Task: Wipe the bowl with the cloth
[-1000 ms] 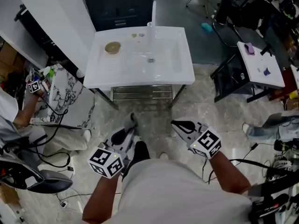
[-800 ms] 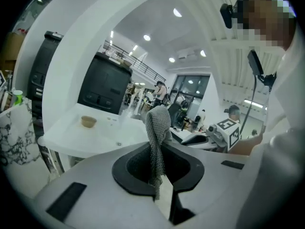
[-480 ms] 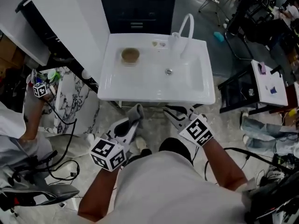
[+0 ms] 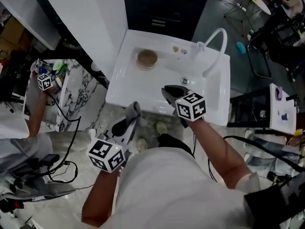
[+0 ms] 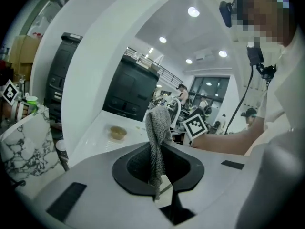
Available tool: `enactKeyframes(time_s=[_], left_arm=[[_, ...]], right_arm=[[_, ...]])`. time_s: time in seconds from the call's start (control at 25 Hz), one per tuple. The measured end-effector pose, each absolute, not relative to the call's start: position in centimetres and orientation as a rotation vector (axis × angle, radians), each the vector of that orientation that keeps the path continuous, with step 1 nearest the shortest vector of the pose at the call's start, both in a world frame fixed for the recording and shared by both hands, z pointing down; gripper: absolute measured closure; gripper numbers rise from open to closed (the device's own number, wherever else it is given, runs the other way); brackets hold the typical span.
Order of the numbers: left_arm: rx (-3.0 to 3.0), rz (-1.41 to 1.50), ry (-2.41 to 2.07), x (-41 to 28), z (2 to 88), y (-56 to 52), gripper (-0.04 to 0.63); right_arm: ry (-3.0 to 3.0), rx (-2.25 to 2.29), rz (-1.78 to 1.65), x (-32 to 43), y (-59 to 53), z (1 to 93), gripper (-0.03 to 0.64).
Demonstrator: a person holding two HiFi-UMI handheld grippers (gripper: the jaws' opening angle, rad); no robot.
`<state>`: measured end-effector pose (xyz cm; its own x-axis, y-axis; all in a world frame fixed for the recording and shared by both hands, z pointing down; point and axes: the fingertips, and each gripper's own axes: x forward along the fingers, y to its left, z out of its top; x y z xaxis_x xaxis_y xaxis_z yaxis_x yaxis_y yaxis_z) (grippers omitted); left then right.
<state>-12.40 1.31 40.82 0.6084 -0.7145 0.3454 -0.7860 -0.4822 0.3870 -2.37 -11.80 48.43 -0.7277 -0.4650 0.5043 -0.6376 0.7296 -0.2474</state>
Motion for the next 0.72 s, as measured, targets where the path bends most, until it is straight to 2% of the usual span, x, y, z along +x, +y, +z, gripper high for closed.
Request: enactKeyframes(time_s=[0.28, 0.4, 0.72], left_arm=[[2.278, 0.215, -1.265, -11.9, 41.0, -3.9, 0.557], [2.260, 0.216, -1.279, -11.8, 41.2, -5.5, 0.557], [2.194, 0.233, -1.351, -12.5, 41.9, -6.8, 0.557]], right_arm=[[-2.423, 0.934, 0.817, -3.6, -22.4, 53.5, 0.594], [-2.373, 0.977, 0.970, -3.8, -25.6, 56.0, 0.528], [-2.262, 1.112, 1.274, -4.0, -31.8, 61.0, 0.502]])
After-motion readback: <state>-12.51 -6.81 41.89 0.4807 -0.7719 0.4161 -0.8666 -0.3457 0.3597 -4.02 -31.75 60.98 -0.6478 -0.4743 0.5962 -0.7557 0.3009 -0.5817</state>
